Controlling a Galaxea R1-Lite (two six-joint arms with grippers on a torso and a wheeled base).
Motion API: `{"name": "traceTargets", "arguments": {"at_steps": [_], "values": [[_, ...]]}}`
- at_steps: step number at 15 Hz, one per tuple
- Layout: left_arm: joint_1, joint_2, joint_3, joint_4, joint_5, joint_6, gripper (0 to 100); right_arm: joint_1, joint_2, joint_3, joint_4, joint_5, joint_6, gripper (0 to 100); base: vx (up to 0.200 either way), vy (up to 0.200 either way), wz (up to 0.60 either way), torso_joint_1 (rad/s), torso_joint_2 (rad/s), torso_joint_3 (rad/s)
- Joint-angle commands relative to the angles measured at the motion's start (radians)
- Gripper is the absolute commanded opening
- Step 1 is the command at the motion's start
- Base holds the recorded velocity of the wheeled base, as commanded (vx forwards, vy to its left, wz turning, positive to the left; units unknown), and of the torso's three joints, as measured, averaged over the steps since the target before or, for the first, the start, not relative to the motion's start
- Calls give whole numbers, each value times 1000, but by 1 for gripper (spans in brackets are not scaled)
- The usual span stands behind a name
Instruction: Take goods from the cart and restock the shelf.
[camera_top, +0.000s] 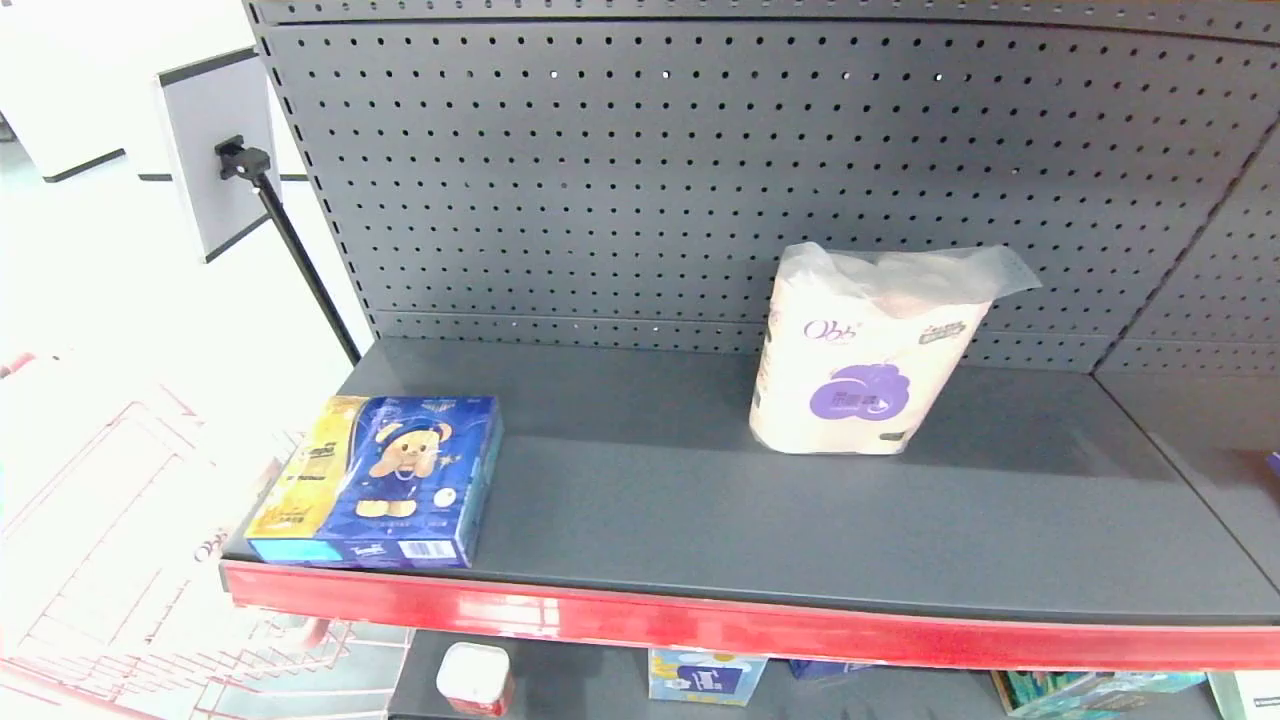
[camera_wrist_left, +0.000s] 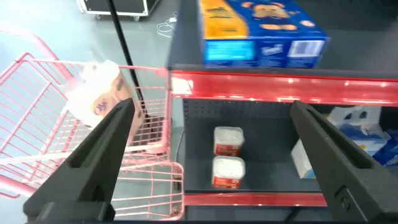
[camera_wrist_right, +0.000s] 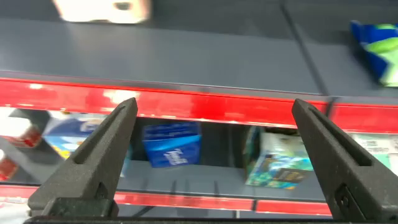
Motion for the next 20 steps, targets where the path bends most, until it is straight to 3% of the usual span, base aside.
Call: {"name": "traceTargets", "arguments": {"at_steps": [1, 20], "values": [[1, 1, 0, -1, 1, 0, 100, 0, 0, 0, 1, 0, 0, 100, 0, 200, 0, -2, -2, -2], [-1, 1, 0, -1, -1, -2, 100, 0, 0, 0, 1, 0, 2, 100, 0, 200, 0, 3, 3, 4]]}}
